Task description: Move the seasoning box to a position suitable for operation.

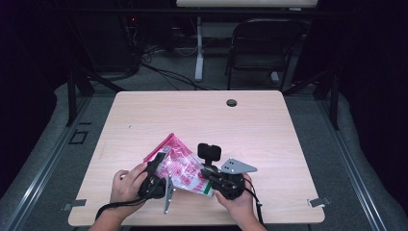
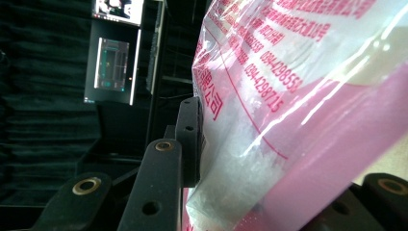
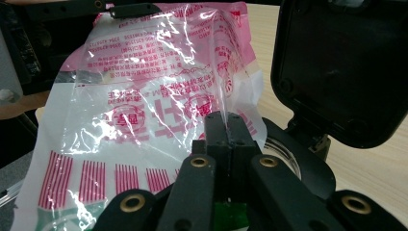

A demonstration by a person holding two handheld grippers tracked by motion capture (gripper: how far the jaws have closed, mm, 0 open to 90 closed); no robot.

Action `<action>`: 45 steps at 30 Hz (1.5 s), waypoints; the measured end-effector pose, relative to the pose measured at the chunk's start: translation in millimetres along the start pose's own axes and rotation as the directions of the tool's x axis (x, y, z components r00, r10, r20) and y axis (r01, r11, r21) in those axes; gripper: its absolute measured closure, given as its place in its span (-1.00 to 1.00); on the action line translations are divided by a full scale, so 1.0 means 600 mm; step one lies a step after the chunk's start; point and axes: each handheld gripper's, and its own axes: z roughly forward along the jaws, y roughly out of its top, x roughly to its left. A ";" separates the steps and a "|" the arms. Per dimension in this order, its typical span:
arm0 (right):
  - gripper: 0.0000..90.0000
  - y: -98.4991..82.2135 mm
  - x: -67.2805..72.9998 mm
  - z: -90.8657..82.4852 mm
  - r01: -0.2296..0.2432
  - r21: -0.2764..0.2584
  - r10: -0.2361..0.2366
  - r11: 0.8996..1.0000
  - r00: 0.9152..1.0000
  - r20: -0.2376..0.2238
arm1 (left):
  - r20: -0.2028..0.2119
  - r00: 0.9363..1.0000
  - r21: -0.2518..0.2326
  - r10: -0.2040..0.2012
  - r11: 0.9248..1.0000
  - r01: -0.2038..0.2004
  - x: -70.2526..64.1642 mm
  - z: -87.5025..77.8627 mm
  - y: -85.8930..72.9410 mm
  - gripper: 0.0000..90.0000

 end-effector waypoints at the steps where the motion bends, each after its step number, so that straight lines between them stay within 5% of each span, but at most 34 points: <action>1: 1.00 0.000 0.000 0.000 0.001 -0.001 -0.001 1.000 1.000 0.000 | 0.004 1.000 0.004 -0.005 1.000 0.005 0.000 0.000 0.000 0.62; 15: 1.00 0.007 0.002 -0.002 0.008 -0.009 -0.008 1.000 1.000 -0.006 | 0.063 0.994 0.008 -0.093 0.996 0.093 -0.008 0.005 -0.009 0.63; 27: 1.00 0.018 0.007 -0.002 0.015 -0.024 -0.016 1.000 1.000 -0.022 | 0.112 0.978 0.010 -0.177 0.984 0.177 -0.005 0.004 -0.020 0.64; 35: 1.00 0.026 0.005 -0.005 0.019 -0.039 -0.020 0.999 0.999 -0.027 | 0.170 0.947 0.006 -0.273 0.961 0.276 -0.006 0.005 -0.025 0.64; 39: 1.00 0.028 0.005 -0.004 0.017 -0.041 -0.018 0.999 0.999 -0.027 | 0.195 0.935 0.012 -0.295 0.954 0.299 -0.010 0.007 -0.027 0.65; 45: 1.00 0.028 0.005 -0.001 0.021 -0.037 -0.022 0.999 0.999 -0.029 | 0.238 0.909 0.026 -0.342 0.938 0.346 -0.015 0.013 -0.032 0.65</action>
